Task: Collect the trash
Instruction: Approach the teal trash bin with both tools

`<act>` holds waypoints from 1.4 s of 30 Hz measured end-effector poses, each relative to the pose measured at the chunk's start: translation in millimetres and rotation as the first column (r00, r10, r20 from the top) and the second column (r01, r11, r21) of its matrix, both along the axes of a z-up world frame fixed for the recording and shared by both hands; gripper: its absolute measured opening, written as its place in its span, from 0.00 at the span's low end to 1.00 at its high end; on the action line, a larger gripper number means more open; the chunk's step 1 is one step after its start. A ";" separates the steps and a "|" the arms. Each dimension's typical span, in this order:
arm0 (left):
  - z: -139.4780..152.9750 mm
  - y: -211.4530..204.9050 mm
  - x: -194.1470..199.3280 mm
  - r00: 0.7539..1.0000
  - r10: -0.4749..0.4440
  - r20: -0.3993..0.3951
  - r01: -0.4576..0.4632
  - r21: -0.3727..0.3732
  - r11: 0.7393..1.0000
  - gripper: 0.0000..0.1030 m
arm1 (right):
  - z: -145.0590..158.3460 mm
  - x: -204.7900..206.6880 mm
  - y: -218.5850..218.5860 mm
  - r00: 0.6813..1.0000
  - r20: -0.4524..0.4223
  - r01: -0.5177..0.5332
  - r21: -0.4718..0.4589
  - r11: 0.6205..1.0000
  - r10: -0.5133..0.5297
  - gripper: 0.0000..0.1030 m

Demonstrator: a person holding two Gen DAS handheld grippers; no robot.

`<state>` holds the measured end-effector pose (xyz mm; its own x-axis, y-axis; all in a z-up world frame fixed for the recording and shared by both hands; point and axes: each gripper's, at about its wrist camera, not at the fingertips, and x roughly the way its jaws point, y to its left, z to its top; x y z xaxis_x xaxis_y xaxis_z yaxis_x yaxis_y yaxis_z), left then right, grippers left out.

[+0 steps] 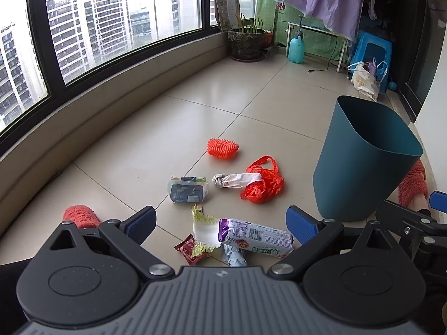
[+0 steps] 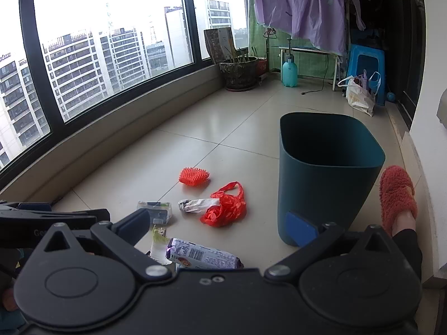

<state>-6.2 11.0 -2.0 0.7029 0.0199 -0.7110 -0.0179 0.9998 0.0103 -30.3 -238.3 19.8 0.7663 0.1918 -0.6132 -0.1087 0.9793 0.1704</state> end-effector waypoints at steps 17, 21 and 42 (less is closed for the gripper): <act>4.0 -0.2 -3.8 1.000 0.003 0.003 -0.003 -0.013 1.000 0.97 | 1.0 -2.7 -0.7 1.000 0.005 0.012 0.002 1.000 -0.012 1.00; 1.8 0.8 -3.6 1.000 0.000 0.004 0.000 -0.022 1.000 0.97 | 2.1 -2.2 -1.9 1.000 0.003 0.017 0.008 1.000 -0.017 1.00; 1.3 4.6 0.5 1.000 0.008 -0.010 -0.008 -0.030 1.000 0.97 | 2.5 -1.7 -7.0 1.000 0.001 0.007 0.042 0.999 -0.007 1.00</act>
<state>-5.7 15.6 -0.7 0.6959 0.0045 -0.7182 -0.0263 0.9995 -0.0192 -32.0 -245.3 22.3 0.7683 0.2124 -0.6038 -0.1022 0.9720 0.2118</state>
